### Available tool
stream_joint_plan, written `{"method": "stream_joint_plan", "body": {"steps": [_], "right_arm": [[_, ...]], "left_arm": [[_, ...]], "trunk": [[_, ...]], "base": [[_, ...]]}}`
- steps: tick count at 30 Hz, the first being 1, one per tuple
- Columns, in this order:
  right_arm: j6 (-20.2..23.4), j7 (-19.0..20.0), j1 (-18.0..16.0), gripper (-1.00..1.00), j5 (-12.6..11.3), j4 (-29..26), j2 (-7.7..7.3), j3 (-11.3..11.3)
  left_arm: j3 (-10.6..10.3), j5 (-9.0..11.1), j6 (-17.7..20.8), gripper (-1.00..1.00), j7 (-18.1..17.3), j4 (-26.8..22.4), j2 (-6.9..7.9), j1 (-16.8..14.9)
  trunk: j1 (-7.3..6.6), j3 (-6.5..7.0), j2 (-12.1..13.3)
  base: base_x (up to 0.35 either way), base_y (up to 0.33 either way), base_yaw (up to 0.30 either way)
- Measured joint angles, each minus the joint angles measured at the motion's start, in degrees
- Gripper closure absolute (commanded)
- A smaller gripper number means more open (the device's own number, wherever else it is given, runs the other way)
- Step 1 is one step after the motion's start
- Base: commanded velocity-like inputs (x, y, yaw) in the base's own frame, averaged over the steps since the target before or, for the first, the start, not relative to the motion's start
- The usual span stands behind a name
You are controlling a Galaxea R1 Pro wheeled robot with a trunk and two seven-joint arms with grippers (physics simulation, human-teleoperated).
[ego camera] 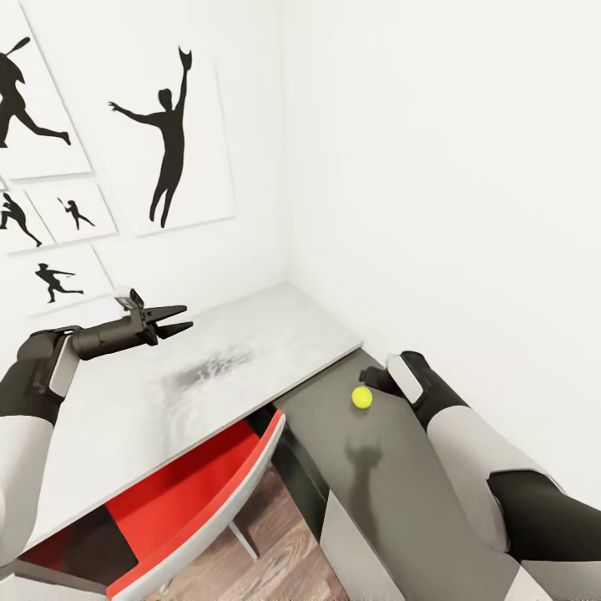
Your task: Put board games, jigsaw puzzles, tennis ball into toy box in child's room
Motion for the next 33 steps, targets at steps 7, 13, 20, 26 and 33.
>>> {"method": "stream_joint_plan", "body": {"steps": [7,13,20,26,33], "right_arm": [[-0.06,0.05,-0.79,-1.00,0.07,-0.09,0.31,0.03],[-0.02,0.07,-0.91,-1.00,0.08,-0.10,0.29,0.06],[-0.07,0.08,-0.93,-1.00,0.09,-0.08,0.26,0.07],[-0.14,0.08,-0.94,-1.00,0.19,-0.10,0.26,0.07],[-0.21,0.08,-0.94,-1.00,0.20,-0.22,0.31,0.07]], "left_arm": [[0.08,-0.07,0.00,-1.00,-0.07,0.00,0.11,0.00],[0.09,-0.07,0.00,-1.00,-0.11,0.00,0.12,0.00],[0.17,-0.06,0.00,-1.00,-0.13,0.00,0.12,0.00],[0.18,-0.07,-0.01,-1.00,-0.20,0.00,0.44,0.00],[0.67,0.11,-0.01,-1.00,-0.27,0.00,1.60,0.00]], "trunk": [[0.00,-0.66,0.00],[0.00,-1.22,0.00],[0.00,-1.87,0.00],[0.00,-2.44,0.00],[0.00,-3.09,-0.01]], "base": [[0.000,0.000,0.000],[0.000,0.000,0.000],[0.000,0.000,0.000],[0.000,0.000,0.000],[0.000,0.000,0.000]]}}
